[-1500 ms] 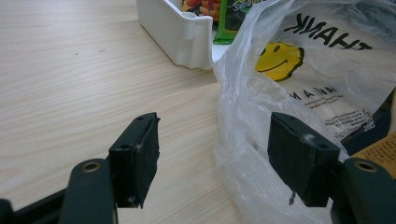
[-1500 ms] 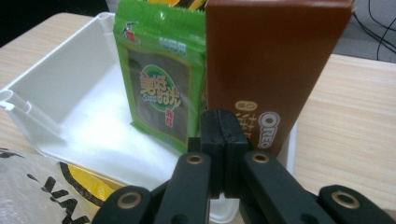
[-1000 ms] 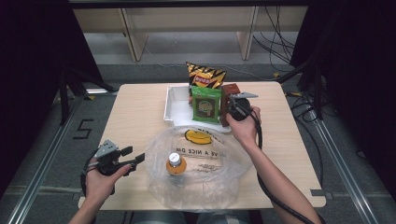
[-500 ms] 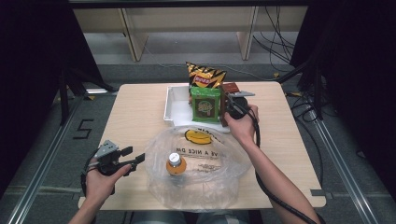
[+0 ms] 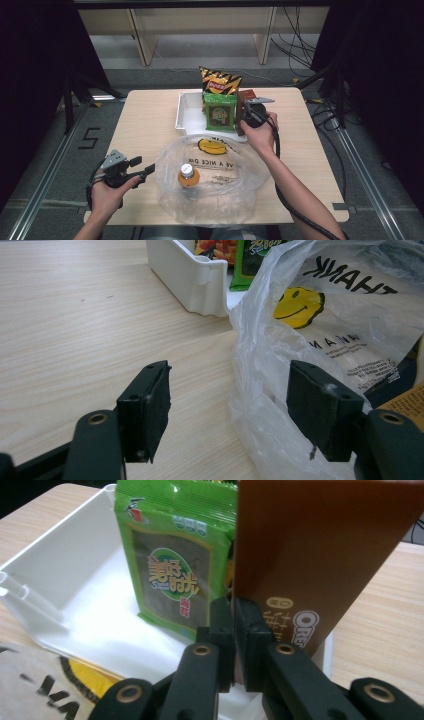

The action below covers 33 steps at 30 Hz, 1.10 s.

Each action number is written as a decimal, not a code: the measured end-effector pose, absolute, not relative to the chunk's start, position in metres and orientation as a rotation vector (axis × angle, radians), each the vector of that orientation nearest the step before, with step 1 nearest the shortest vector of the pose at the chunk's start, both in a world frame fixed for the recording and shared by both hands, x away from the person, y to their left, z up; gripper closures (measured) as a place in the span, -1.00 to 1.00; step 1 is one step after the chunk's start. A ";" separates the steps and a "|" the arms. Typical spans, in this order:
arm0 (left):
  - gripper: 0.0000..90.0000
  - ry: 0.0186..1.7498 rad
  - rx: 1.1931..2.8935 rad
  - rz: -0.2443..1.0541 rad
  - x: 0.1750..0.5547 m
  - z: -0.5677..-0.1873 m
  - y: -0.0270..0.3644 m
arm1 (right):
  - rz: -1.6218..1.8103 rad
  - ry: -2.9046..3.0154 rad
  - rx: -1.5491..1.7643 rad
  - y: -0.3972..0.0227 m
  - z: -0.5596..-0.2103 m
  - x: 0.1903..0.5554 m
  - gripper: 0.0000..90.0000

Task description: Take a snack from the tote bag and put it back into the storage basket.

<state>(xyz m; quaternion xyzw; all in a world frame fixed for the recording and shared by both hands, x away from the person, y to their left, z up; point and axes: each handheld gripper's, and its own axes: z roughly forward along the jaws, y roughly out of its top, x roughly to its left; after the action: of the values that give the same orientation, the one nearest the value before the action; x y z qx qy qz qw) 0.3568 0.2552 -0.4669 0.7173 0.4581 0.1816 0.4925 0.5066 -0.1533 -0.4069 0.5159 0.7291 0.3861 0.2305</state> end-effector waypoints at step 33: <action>-0.26 1.046 1.658 0.454 0.354 -0.452 0.248 | 1.120 2.103 1.310 -0.194 -0.385 0.442 0.04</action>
<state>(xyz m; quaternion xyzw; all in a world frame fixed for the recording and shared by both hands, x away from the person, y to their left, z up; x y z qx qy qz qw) 0.3538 0.2479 -0.4516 0.6961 0.4392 0.1907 0.5349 0.4420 -0.1936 -0.3845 0.4711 0.7562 0.4028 0.2095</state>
